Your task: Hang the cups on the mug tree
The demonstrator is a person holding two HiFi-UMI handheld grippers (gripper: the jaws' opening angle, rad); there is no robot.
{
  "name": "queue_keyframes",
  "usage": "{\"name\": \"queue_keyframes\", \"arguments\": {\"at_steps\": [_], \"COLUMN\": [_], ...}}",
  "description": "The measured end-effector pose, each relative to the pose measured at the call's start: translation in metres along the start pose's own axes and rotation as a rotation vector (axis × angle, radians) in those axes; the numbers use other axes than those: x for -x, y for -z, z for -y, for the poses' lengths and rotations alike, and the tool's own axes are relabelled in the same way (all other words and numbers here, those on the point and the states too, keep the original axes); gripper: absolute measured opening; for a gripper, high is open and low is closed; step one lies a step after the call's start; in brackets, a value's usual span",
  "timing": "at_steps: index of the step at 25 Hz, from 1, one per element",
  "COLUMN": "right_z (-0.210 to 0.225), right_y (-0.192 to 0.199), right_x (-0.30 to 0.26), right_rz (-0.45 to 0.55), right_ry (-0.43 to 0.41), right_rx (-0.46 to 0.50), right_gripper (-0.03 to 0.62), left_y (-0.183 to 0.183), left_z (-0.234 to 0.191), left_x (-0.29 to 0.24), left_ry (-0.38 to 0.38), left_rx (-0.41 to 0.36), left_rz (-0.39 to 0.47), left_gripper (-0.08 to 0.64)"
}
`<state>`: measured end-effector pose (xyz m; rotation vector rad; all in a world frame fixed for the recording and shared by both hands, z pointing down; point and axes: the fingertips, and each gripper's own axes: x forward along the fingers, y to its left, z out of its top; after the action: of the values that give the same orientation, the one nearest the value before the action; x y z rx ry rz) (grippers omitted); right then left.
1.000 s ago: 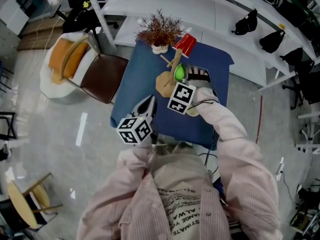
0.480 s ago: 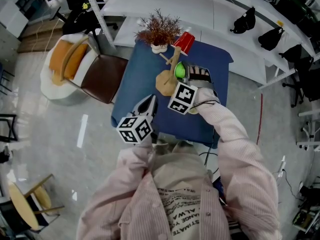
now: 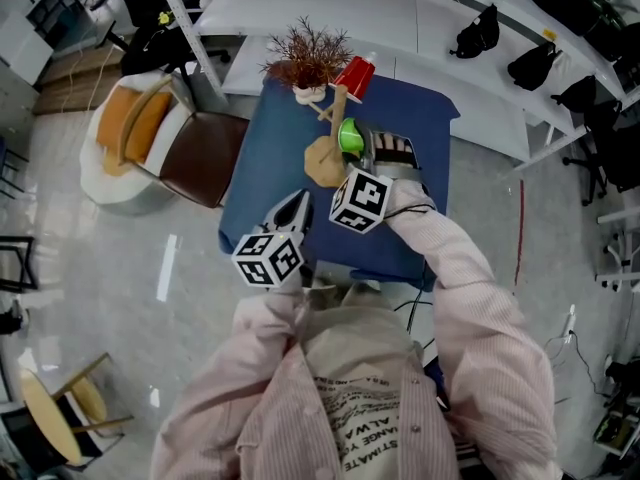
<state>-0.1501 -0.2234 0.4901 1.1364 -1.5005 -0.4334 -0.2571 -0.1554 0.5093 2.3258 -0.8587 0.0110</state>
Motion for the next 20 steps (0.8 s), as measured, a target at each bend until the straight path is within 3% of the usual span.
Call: {"name": "queue_keyframes", "arguments": {"at_steps": [12,20], "right_z": [0.000,-0.010], "right_y": [0.009,0.044], "right_x": [0.033,0.062], "right_rz": [0.107,0.130], "right_ry": [-0.005,-0.040], "right_rx": [-0.151,-0.249], "right_gripper": [0.299,0.299], "left_y": [0.008,0.029], "left_z": [0.011,0.039], "left_x": [0.018,0.028], "left_ry": [-0.093,-0.151], "left_rx": [-0.042,-0.070], "left_rz": [0.024,0.028], "left_gripper": [-0.002,-0.002]}}
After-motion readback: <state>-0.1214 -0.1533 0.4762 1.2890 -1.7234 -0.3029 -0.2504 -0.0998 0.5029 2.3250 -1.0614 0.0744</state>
